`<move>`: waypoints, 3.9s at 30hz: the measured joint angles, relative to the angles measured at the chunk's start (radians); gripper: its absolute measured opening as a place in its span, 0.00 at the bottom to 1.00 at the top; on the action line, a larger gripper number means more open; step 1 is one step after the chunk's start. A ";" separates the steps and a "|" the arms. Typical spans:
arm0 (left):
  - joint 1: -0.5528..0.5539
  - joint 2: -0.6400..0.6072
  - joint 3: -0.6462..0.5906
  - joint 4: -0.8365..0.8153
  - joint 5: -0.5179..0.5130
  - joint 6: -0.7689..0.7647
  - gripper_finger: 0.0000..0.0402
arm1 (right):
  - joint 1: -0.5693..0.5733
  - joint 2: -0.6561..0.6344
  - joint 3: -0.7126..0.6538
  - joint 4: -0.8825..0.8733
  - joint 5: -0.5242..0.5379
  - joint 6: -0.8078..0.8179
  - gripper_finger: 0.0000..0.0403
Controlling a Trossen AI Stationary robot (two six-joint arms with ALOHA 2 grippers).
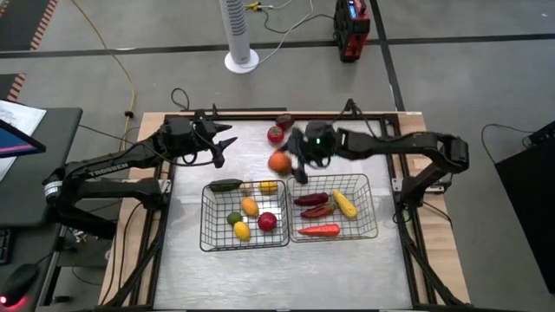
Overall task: Sort produce into baskets
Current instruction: Put the orange into the black wire basket, then put the green lime into the black wire basket
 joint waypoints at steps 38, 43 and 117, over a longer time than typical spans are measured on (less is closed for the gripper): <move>0.000 0.000 0.000 0.054 -0.044 0.012 0.47 | 0.006 0.006 0.002 0.076 0.038 0.029 0.99; 0.000 0.000 0.000 0.050 -0.044 0.007 0.47 | -0.115 0.065 0.002 0.092 0.089 0.008 0.99; 0.000 0.001 0.000 0.005 -0.056 0.037 0.47 | -0.083 0.374 0.051 -0.142 -0.060 -0.860 0.81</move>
